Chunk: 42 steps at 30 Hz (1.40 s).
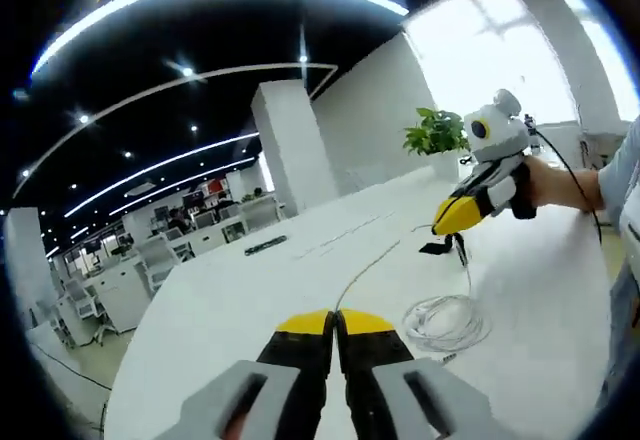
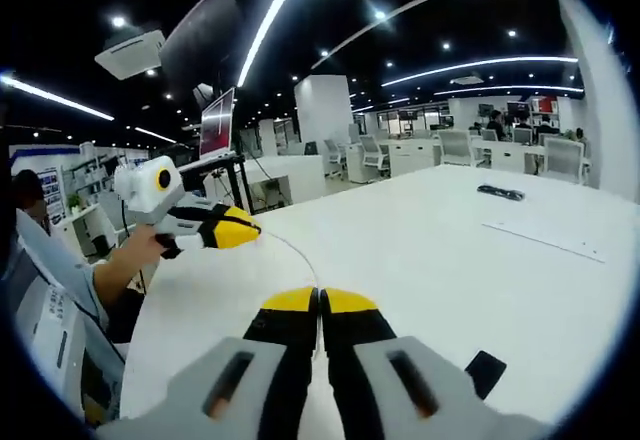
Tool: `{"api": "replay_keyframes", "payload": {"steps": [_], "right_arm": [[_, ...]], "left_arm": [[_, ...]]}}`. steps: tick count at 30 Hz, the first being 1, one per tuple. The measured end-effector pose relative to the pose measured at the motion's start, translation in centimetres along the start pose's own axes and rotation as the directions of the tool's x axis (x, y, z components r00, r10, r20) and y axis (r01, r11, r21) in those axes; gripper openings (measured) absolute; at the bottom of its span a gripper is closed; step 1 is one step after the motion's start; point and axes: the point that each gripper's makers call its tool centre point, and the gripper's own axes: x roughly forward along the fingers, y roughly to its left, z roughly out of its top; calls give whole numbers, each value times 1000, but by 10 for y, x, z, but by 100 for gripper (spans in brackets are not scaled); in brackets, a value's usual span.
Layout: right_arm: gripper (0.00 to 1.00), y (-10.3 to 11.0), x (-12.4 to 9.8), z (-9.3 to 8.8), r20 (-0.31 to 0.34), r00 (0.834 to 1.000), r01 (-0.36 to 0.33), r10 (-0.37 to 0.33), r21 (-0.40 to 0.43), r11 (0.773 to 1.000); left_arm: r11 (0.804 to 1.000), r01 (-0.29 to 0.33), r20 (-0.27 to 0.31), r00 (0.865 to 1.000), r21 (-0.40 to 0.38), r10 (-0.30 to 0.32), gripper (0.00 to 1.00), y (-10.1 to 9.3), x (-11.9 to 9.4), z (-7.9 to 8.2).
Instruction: Peel open the Velcro strap on the desktop, arrange the wired earphones neatly onto it, and close the Velcro strap to secure them.
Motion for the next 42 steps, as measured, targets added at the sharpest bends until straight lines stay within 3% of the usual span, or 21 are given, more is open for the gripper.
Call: {"api": "replay_keyframes", "payload": {"steps": [4, 6, 9, 11, 14, 16, 19, 23, 25, 36, 42], "right_arm": [[4, -6, 15, 3, -11, 1000, 25, -26, -88, 996], [5, -5, 24, 4, -11, 1000, 27, -28, -115, 993], [10, -2, 35, 4, -20, 1000, 13, -16, -133, 991], [10, 1, 35, 3, -30, 999, 9, -13, -145, 989], [11, 3, 28, 2, -40, 999, 6, -12, -149, 989], [11, 5, 20, 2, -48, 999, 6, -13, -146, 989], [12, 3, 12, -1, -57, 998, 18, -26, -142, 990], [13, 1, 8, -9, -76, 997, 18, -27, -109, 994], [13, 0, 10, -16, -94, 995, 11, -20, -91, 996], [13, -4, 24, -50, -194, 981, 12, -18, -31, 999], [11, 1, 27, -53, -201, 980, 1, -2, -9, 1000]], "left_arm": [[984, 94, -3, 995, -150, -95, 6, -23, -18, 4], [955, 165, 0, 985, -245, -170, 6, -39, -21, 2], [877, 238, 51, 970, -417, -239, 6, -62, -14, -5], [845, 242, 70, 969, -476, -238, 6, -68, -7, -14], [842, 213, 70, 976, -496, -206, 6, -67, 2, -28], [852, 179, 56, 983, -492, -174, 6, -64, 7, -35], [852, 163, 44, 986, -497, -163, 6, -64, 11, -41], [838, 135, 26, 989, -528, -143, 6, -64, 15, -49], [850, 106, 9, 993, -516, -118, 6, -63, 16, -52], [885, 41, 11, 999, -463, -40, 6, -59, 4, -47], [892, 35, 16, 999, -451, -32, 6, -59, 2, -45]]}}
